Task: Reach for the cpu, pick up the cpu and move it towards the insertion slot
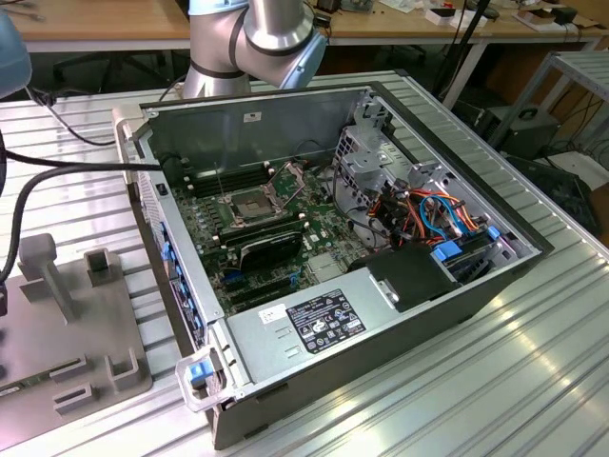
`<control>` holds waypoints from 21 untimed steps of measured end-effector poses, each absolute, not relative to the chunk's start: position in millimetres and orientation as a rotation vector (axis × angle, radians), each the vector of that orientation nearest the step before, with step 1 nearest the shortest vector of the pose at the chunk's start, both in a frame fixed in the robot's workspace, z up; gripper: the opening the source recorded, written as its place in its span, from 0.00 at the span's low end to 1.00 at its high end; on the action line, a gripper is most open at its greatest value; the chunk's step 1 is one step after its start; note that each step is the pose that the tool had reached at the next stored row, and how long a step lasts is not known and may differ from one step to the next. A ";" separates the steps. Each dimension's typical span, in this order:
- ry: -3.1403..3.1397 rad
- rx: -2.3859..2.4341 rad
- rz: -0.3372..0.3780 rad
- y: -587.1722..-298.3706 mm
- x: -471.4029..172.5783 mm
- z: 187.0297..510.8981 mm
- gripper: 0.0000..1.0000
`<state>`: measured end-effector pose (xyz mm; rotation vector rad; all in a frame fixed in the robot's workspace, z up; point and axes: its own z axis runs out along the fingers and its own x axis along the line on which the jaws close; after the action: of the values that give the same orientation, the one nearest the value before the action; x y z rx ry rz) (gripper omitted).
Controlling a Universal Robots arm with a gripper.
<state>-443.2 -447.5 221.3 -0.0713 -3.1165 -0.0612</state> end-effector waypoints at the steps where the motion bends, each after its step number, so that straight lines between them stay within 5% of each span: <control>1: -3.117 -0.072 -0.061 -447.5 -443.1 218.3 0.69; 21: -3.111 -0.075 -0.040 -452.3 -444.8 201.1 0.69</control>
<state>-444.8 -452.3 201.1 -0.0746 -3.1109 -0.0397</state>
